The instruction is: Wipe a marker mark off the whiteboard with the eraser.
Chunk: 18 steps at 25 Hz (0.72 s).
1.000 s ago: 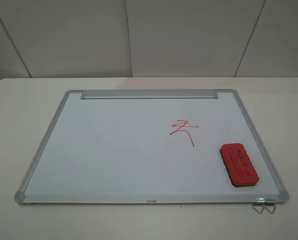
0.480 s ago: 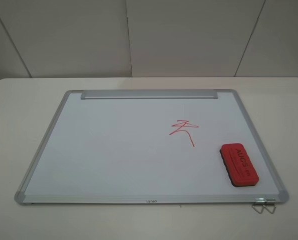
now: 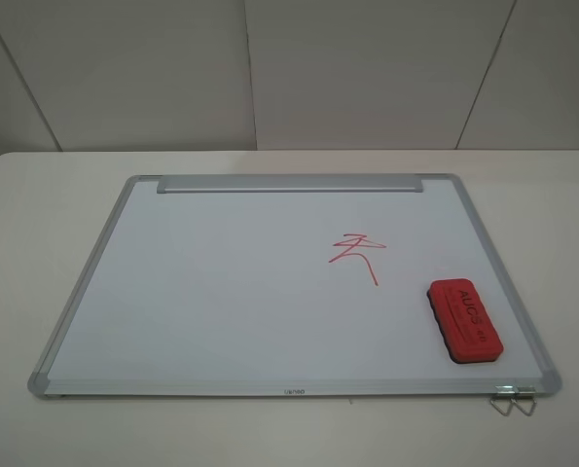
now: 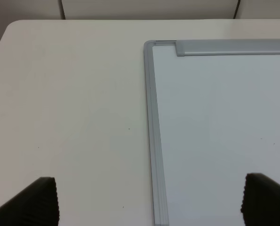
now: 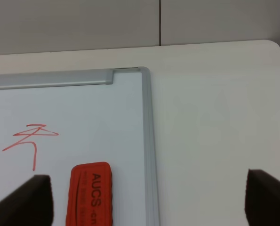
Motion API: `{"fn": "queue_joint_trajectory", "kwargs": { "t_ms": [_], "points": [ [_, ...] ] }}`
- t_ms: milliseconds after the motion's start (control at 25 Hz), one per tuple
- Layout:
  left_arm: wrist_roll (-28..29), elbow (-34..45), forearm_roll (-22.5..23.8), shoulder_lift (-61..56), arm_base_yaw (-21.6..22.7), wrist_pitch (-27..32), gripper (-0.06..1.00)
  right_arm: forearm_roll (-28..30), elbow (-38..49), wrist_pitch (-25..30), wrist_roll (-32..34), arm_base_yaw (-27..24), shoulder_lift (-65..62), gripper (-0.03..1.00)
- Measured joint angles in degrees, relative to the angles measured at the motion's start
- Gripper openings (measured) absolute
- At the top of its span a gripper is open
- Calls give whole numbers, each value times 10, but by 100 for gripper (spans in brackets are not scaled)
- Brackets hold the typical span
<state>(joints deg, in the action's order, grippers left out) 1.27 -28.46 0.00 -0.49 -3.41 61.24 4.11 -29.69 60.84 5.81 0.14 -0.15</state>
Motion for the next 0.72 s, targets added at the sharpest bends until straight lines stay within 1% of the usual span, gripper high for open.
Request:
{"fn": "queue_joint_trajectory", "kwargs": {
  "t_ms": [720],
  "points": [
    [0, 0, 0, 0, 0, 0, 77, 0, 0, 0, 0, 0, 0, 72]
  ]
}}
